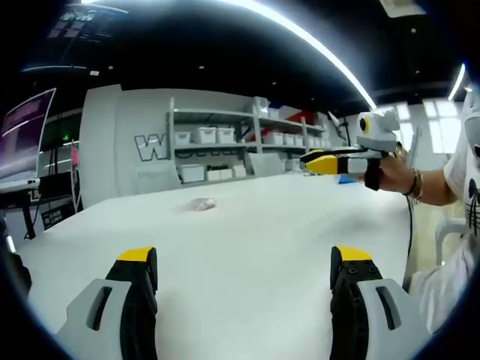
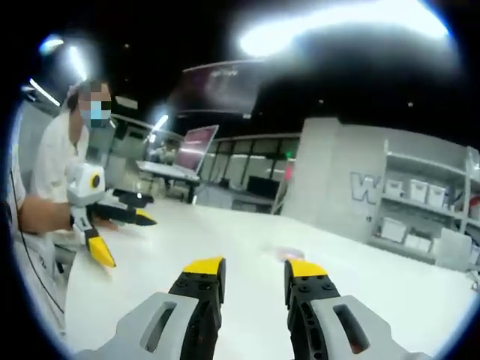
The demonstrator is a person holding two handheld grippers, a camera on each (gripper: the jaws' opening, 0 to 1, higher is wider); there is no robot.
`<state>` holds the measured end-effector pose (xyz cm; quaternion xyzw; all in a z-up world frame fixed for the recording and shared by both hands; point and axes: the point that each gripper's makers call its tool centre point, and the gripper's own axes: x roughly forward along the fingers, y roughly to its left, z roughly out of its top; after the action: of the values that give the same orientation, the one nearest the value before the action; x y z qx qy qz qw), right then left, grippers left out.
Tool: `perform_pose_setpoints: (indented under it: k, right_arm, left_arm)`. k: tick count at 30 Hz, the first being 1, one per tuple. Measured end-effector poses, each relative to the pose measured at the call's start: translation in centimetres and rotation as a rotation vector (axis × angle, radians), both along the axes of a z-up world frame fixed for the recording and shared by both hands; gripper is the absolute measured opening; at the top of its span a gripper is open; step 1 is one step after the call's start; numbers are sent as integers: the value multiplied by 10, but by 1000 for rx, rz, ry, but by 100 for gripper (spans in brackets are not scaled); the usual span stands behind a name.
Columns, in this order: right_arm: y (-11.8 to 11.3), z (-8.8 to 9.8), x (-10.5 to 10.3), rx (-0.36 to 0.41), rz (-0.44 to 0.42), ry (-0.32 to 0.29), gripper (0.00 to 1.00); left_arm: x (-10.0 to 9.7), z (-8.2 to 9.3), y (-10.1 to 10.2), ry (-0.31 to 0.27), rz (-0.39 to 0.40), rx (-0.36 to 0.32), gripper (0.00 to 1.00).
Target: Open the resealable bag by pulling the two sides of the seal apart until the entire bag opening is separated and visibly accessible.
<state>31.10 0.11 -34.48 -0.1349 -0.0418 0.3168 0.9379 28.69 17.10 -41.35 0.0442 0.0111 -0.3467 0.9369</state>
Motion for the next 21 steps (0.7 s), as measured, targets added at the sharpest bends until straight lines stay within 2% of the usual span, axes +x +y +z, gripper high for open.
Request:
perform_pose_setpoints:
  k: [11,21]
  right_arm:
    - [0,-10,27,-79,-22,23,27]
    - [6,-18,50,-163,-24,20,27]
  left_arm:
    - [0,-1,0,2,2,2,94]
    - [0,0,0,3,-1,-2,95]
